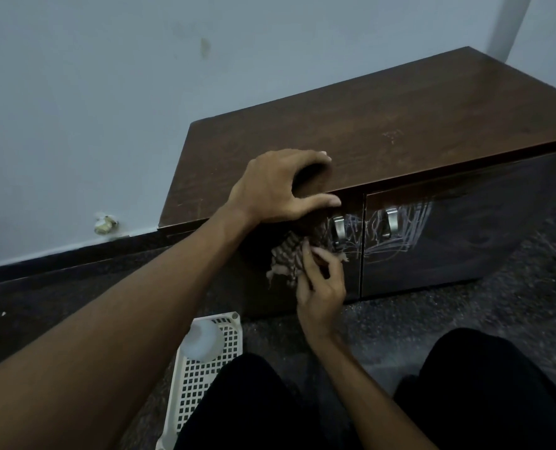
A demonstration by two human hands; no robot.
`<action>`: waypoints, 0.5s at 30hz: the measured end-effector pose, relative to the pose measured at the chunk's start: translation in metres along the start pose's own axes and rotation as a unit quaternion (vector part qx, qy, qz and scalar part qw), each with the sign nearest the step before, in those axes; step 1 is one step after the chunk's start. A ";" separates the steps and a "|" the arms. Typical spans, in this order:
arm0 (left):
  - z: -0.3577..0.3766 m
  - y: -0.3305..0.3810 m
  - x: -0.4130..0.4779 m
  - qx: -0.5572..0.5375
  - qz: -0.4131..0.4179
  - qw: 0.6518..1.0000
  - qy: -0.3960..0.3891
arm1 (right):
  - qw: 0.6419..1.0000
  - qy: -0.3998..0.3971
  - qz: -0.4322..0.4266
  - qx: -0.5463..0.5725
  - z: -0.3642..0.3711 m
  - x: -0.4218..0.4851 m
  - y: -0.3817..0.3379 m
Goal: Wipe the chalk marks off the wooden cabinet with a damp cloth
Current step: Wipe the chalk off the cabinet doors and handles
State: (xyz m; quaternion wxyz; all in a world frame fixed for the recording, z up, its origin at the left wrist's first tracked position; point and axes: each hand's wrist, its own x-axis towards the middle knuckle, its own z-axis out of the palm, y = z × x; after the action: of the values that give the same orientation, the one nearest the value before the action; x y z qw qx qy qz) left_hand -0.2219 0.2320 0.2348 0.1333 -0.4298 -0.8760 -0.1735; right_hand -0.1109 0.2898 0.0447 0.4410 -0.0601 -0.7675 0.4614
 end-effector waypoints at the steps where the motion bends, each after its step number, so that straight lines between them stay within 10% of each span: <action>1: 0.001 -0.001 0.000 0.004 0.014 1.000 -0.015 | 0.999 0.026 0.033 0.030 0.002 0.005 -0.013; 15: 0.005 -0.005 0.003 0.037 0.027 0.998 -0.044 | 0.950 0.087 0.297 0.051 0.026 -0.009 -0.036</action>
State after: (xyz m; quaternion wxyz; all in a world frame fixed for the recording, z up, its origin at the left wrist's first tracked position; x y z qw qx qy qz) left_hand -0.2279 0.2330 0.2308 0.1148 -0.4551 -0.8750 -0.1185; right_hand -0.1131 0.2477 0.0619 0.3521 -0.3025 -0.6490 0.6027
